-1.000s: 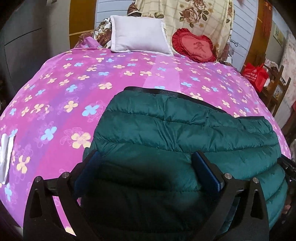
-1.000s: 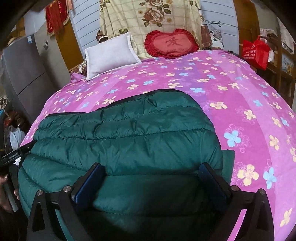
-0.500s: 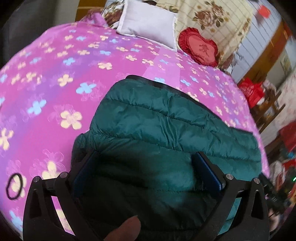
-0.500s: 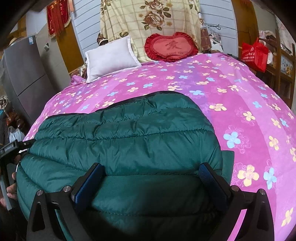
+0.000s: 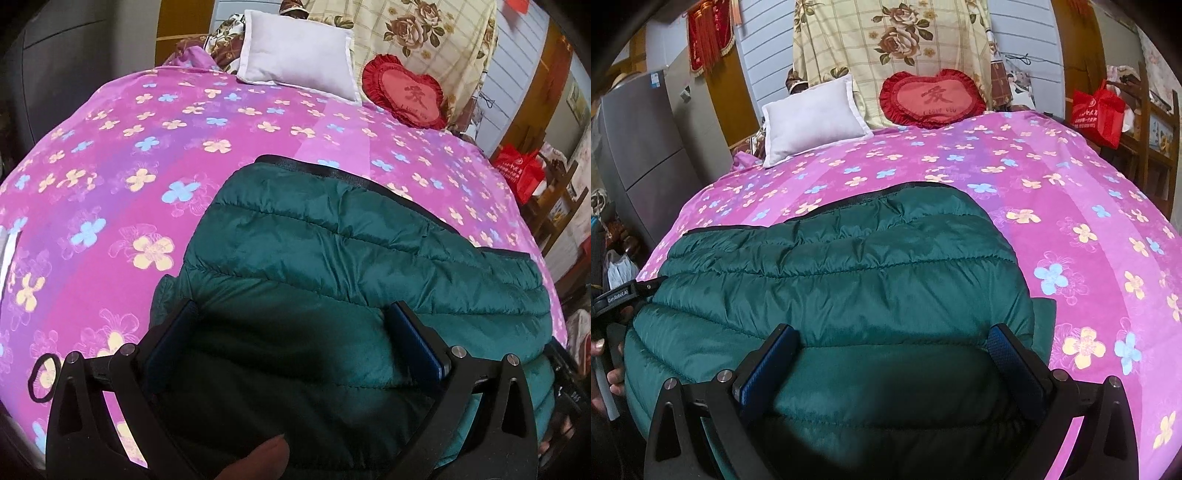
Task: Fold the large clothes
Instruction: 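Press the folded jacket flat with both tools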
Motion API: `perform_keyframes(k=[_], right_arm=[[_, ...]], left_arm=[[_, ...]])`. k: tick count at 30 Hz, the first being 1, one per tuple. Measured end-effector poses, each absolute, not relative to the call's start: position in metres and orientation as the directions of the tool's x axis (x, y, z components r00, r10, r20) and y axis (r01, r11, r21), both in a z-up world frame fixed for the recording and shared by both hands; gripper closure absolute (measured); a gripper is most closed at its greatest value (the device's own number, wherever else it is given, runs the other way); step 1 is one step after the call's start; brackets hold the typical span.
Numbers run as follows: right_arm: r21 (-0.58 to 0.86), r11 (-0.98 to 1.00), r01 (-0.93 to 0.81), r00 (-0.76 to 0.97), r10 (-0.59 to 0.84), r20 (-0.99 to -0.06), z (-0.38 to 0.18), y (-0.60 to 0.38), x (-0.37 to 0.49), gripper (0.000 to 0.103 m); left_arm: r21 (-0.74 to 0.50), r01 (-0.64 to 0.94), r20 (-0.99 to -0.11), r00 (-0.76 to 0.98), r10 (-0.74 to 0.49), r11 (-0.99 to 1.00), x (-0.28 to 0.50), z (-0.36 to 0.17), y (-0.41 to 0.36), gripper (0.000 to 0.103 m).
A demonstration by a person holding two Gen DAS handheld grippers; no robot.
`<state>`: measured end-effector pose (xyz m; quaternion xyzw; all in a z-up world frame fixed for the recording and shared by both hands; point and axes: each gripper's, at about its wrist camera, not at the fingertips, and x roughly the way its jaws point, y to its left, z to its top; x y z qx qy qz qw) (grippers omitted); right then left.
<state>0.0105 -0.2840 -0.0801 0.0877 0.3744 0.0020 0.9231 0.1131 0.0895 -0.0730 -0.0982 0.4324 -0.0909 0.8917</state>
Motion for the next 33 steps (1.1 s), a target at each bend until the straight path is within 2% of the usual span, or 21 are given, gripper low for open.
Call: perform_keyframes(k=[33], right_arm=[[0.148, 0.987, 0.066, 0.726, 0.055, -0.685, -0.0804, -0.2826, 0.0062, 0.0]], left_arm=[[-0.268, 0.078, -0.75, 0.608, -0.259, 0.96, 0.1147, -0.075, 0.0939, 0.0]])
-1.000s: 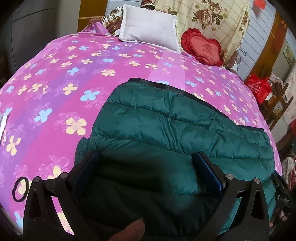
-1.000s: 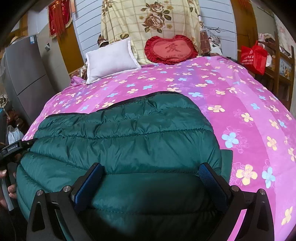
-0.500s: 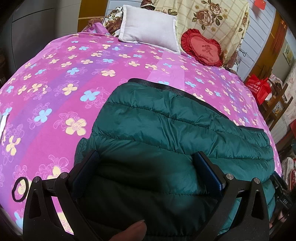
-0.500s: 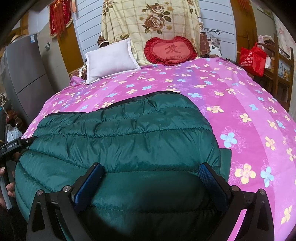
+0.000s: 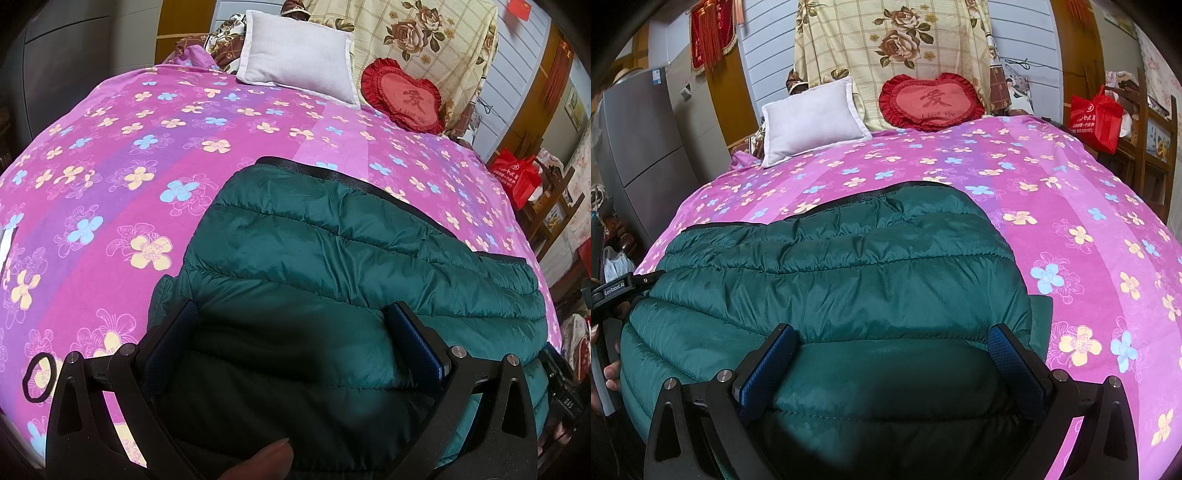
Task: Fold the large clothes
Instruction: 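Press the folded jacket flat with both tools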
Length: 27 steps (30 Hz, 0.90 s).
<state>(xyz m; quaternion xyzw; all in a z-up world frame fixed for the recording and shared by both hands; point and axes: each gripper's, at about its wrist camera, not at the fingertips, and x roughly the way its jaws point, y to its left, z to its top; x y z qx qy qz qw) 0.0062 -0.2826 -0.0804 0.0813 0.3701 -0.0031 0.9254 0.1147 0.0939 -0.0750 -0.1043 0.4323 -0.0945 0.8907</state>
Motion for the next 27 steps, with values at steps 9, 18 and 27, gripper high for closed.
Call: perform_keyframes(k=[9, 18, 27], right_arm=[[0.146, 0.987, 0.065, 0.726, 0.054, -0.685, -0.0805, -0.2828, 0.0059, 0.0], [0.146, 0.987, 0.066, 0.726, 0.053, -0.685, -0.0805, -0.2826, 0.0057, 0.0], [0.16, 0.985, 0.07, 0.72, 0.061, -0.691, -0.0798, -0.2848, 0.0057, 0.0]], left_arm=[[-0.273, 0.077, -0.749, 0.609, -0.262, 0.959, 0.1151, -0.0739, 0.094, 0.0], [-0.278, 0.075, -0.748, 0.608, -0.265, 0.958, 0.1176, -0.0718, 0.0919, 0.0], [-0.316, 0.066, -0.738, 0.61, -0.288, 0.947, 0.1198, -0.0749, 0.095, 0.0]])
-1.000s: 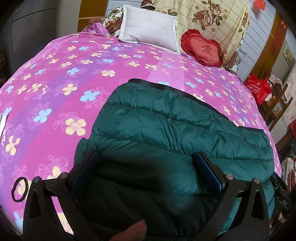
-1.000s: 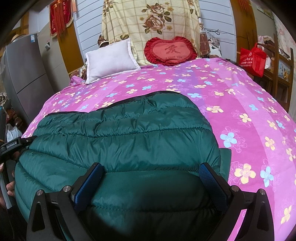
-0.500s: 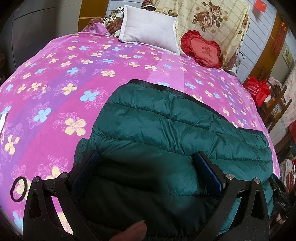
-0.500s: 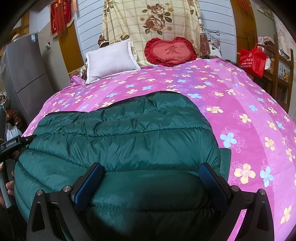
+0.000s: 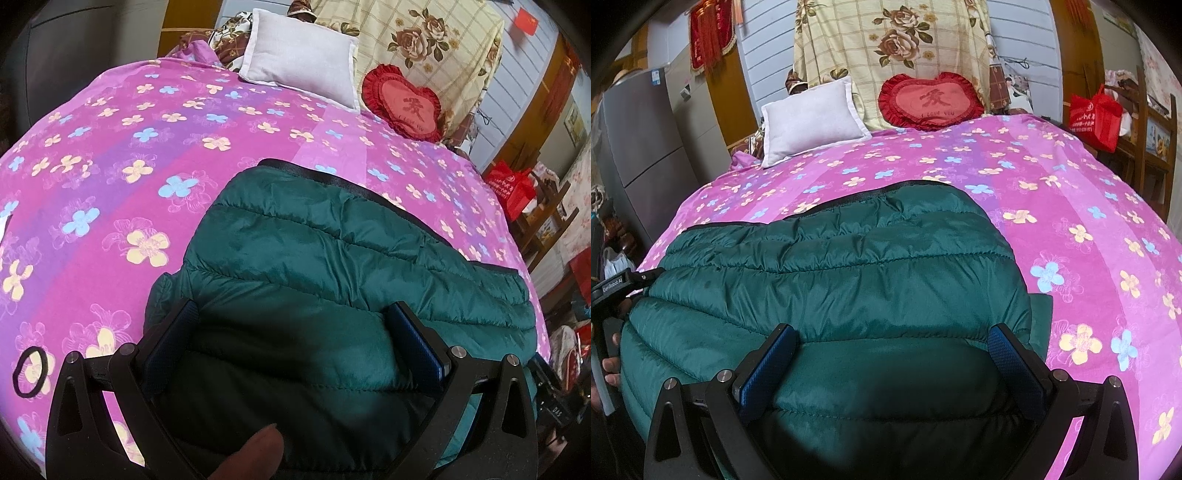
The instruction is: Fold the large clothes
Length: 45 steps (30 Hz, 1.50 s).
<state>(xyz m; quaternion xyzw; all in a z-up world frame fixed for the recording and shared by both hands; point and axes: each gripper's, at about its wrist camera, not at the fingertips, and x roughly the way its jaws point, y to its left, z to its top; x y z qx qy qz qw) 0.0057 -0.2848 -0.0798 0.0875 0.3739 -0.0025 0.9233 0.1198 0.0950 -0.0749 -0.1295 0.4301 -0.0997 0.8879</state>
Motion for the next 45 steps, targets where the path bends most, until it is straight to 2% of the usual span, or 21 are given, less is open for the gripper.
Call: perform_keyframes(k=[4, 25, 34, 42, 45], right_arm=[[0.169, 0.983, 0.078, 0.713, 0.064, -0.698, -0.08, -0.285, 0.005, 0.0], [0.152, 0.985, 0.082, 0.729, 0.045, -0.683, -0.079, -0.281, 0.002, 0.0], [0.167, 0.981, 0.094, 0.721, 0.048, -0.691, -0.071, -0.283, 0.002, 0.0], [0.165, 0.971, 0.175, 0.756, -0.025, -0.655, -0.046, -0.274, -0.034, 0.0], [0.152, 0.971, 0.184, 0.763, -0.044, -0.645, -0.036, -0.266, -0.049, 0.0]], left_arm=[[-0.283, 0.069, -0.743, 0.615, -0.264, 0.957, 0.118, -0.075, 0.092, 0.0], [-0.29, 0.072, -0.741, 0.615, -0.271, 0.954, 0.117, -0.075, 0.093, 0.0], [-0.23, 0.064, -0.75, 0.624, -0.219, 0.971, 0.111, -0.07, 0.089, 0.0], [-0.014, 0.101, -0.768, 0.637, -0.076, 0.995, 0.063, -0.045, 0.064, 0.0], [0.005, 0.119, -0.76, 0.645, -0.073, 0.993, 0.041, -0.041, 0.053, 0.0]])
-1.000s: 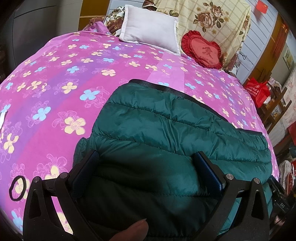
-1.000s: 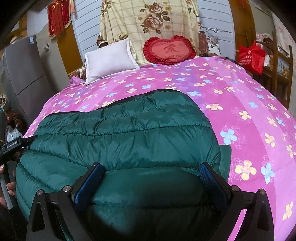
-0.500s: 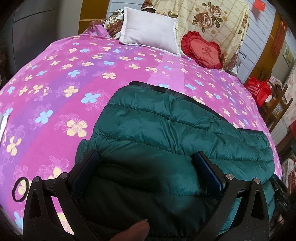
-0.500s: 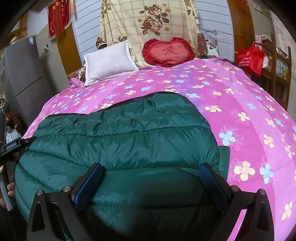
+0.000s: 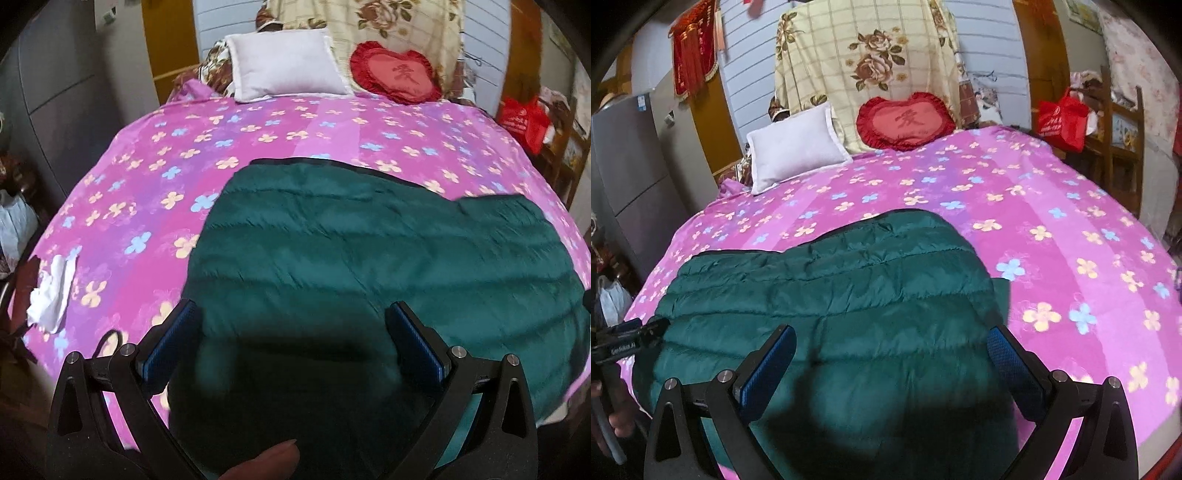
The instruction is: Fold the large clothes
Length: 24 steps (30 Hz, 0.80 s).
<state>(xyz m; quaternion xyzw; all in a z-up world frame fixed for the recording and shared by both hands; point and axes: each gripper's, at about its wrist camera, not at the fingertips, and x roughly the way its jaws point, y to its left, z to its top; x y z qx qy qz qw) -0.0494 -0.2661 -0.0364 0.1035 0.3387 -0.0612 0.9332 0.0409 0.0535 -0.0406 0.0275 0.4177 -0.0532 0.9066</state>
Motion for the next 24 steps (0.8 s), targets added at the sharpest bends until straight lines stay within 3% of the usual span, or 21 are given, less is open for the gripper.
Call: perform_keyframes(k=[9, 15, 24], right_arm=[[0.101, 0.971, 0.217, 0.737, -0.095, -0.67, -0.008, -0.242, -0.098, 0.0], [0.075, 0.98, 0.183, 0.759, -0.093, -0.644, 0.017, -0.217, -0.142, 0.0], [0.044, 0.986, 0.16, 0.784, -0.1, -0.612, 0.035, -0.194, -0.199, 0.0]], left_arm=[[0.008, 0.129, -0.751, 0.656, -0.079, 0.992, -0.016, -0.023, 0.037, 0.0], [0.05, 0.134, -0.698, 0.714, -0.061, 0.99, -0.06, 0.0, 0.03, 0.0], [0.0, 0.172, -0.682, 0.721, -0.126, 0.985, -0.093, 0.025, 0.031, 0.0]])
